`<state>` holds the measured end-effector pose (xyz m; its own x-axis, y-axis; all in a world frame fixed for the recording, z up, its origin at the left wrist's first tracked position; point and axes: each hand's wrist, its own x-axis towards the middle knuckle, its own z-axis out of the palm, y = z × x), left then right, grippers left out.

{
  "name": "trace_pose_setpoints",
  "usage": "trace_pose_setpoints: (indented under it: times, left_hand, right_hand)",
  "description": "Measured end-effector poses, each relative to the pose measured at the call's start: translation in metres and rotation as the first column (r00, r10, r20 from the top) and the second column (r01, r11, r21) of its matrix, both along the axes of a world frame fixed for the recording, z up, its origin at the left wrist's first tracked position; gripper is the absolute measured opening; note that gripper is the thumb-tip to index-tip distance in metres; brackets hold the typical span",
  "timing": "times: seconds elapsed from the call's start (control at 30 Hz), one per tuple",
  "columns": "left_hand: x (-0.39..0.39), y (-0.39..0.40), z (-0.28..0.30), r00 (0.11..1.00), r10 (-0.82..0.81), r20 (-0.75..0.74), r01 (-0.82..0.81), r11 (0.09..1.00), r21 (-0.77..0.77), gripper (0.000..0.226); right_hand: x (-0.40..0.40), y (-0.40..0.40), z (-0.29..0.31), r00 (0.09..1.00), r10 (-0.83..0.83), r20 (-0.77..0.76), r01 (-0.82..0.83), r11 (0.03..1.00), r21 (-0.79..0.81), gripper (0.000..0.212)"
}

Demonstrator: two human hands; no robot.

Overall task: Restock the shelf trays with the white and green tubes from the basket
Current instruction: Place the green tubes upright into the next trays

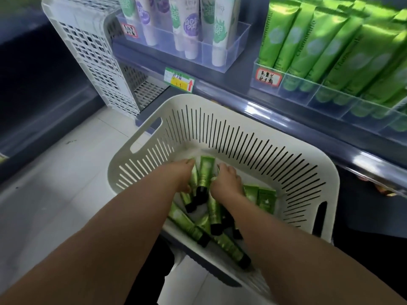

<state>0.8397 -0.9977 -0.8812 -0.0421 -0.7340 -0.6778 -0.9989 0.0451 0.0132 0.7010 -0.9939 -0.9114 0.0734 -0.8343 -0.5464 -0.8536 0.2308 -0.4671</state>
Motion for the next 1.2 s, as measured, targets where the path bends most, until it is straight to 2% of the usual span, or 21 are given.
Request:
trace_pose_setpoints:
  times: [0.13,0.3,0.5,0.73,0.8,0.9,1.0,1.1,1.2]
  left_hand:
    - [0.001,-0.009,-0.008,1.0,0.002,0.002,-0.002,1.0,-0.001,0.099]
    - [0.0,-0.023,-0.017,1.0,-0.027,0.008,0.027,1.0,-0.006,0.1]
    - [0.002,-0.033,-0.033,0.999,-0.013,0.048,0.012,1.0,0.02,0.116]
    - [-0.004,-0.036,-0.033,0.997,0.033,0.064,-0.031,0.999,-0.04,0.134]
    - [-0.005,-0.036,-0.029,0.998,0.047,0.051,-0.042,0.995,-0.087,0.122]
    - [-0.007,-0.038,-0.018,0.985,0.146,-0.09,-0.158,0.977,-0.146,0.08]
    - [-0.011,-0.036,-0.001,0.974,0.153,-0.169,-0.187,0.961,-0.206,0.044]
    - [-0.021,-0.026,0.018,0.962,0.153,-0.225,-0.208,0.946,-0.249,0.028]
    - [-0.037,-0.013,0.043,0.958,0.139,-0.25,-0.21,0.935,-0.285,0.023]
  right_hand:
    - [-0.016,-0.011,-0.01,0.994,0.107,-0.009,-0.107,0.994,0.028,0.069]
    - [-0.014,-0.02,-0.021,0.989,0.147,-0.003,-0.147,0.989,0.001,0.061]
    - [-0.004,-0.026,-0.029,0.983,0.183,-0.021,-0.183,0.983,-0.022,0.064]
    - [-0.002,-0.034,-0.028,0.986,0.161,-0.052,-0.161,0.987,0.017,0.06]
    - [-0.004,-0.034,-0.026,0.991,0.131,-0.005,-0.131,0.991,-0.014,0.054]
    - [-0.01,-0.03,-0.017,0.998,0.057,0.029,-0.054,0.996,-0.075,0.034]
    - [-0.018,-0.026,-0.003,0.997,0.024,0.073,-0.015,0.993,-0.117,0.023]
    - [-0.03,-0.025,0.021,0.994,0.052,0.091,-0.034,0.982,-0.183,0.016]
    - [-0.044,-0.022,0.05,0.988,0.156,0.019,-0.144,0.946,-0.291,0.02]
